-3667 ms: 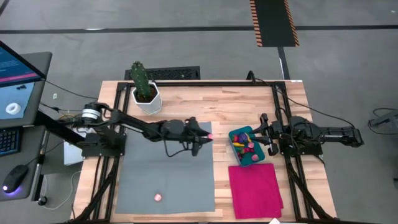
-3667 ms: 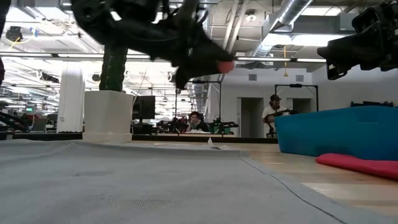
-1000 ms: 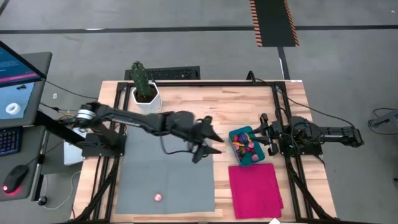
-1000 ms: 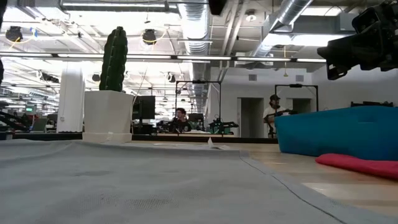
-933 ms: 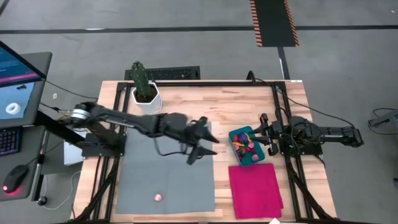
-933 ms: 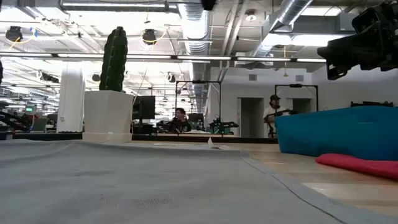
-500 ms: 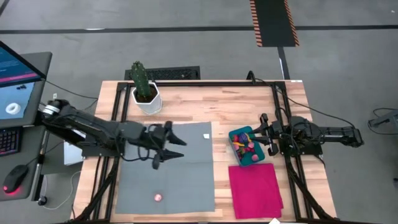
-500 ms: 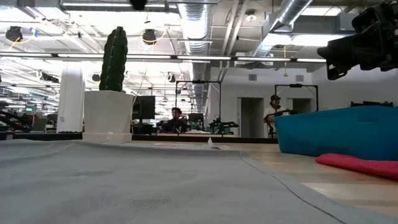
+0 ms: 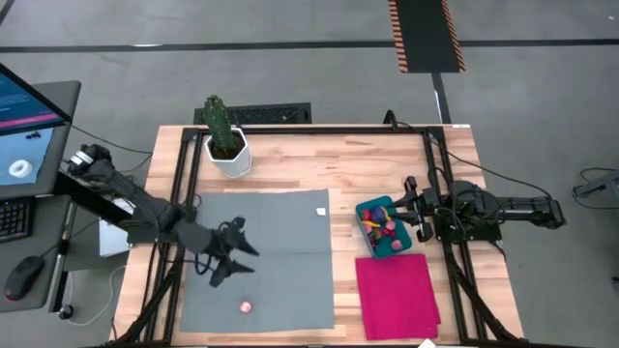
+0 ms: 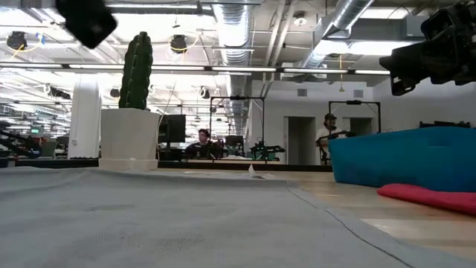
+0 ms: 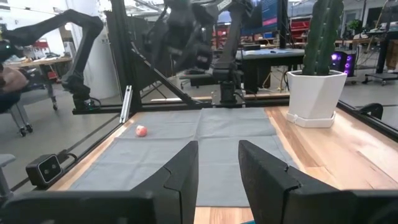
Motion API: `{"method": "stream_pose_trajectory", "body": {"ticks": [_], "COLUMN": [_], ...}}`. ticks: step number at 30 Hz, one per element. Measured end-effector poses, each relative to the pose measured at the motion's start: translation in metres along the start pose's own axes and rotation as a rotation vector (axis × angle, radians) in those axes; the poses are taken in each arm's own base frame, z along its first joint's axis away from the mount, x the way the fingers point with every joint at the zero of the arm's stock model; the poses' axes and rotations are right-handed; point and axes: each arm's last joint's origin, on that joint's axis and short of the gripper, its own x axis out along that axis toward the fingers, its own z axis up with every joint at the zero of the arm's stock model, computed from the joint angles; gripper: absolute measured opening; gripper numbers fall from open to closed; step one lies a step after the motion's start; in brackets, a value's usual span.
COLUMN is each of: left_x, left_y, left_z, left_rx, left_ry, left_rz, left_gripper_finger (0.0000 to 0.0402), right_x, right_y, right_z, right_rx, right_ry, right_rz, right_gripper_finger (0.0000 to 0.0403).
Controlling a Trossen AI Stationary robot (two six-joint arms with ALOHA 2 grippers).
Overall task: Pick and placing Produce into tupperware
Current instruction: Put the pink peach into the blue bin
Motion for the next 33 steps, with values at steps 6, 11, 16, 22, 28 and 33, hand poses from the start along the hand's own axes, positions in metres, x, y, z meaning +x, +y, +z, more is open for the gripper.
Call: {"method": "stream_pose_trajectory", "body": {"ticks": [6,11,16,22,28,33], "left_x": [0.01,0.021,0.033,0.046,0.053,0.055], "left_y": [-0.017,-0.034,-0.044,-0.05,-0.064,-0.067], "left_z": [-0.035,-0.051,-0.066,-0.094,-0.102,-0.111], "left_rx": [-0.113,-0.141,-0.226,-0.339,-0.332,-0.349], "left_ry": [0.182,0.205,0.222,0.352,0.306,0.309], "left_rz": [0.077,0.054,0.07,0.11,0.042,0.062], "left_gripper_finger": [0.0217,0.0217,0.0221,0.0243,0.0249,0.0249], "right_x": [0.0,0.0,0.0,0.0,0.0,0.0], "right_y": [0.0,0.0,0.0,0.0,0.0,0.0], "right_z": [0.0,0.0,0.0,0.0,0.0,0.0], "right_rx": [0.0,0.0,0.0,0.0,0.0,0.0], "right_ry": [0.0,0.0,0.0,-0.001,0.0,-0.001], "right_rz": [0.0,0.0,0.0,0.0,0.0,0.0], "right_gripper_finger": [0.0137,0.0139,0.0137,0.0138,0.0138,0.0138]}}
